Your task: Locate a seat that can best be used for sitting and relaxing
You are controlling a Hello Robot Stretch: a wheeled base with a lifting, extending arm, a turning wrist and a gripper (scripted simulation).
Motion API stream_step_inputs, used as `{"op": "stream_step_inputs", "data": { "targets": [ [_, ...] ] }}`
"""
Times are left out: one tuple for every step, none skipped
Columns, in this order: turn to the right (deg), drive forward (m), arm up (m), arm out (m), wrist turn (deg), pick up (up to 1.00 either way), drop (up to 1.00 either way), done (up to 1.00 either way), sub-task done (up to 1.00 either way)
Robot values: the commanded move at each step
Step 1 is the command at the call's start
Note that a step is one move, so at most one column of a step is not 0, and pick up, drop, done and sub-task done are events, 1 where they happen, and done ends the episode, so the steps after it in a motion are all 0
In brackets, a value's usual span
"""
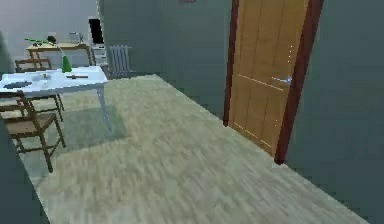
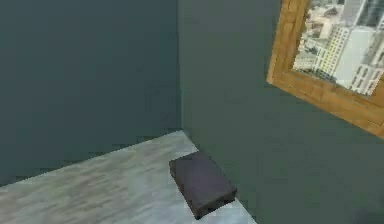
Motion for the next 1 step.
{"op": "stream_step_inputs", "data": {
  "targets": [
    [-27.0,0.0,0.0,0.0,0.0,0.0,0.0,0.0,0.0]
  ]
}}
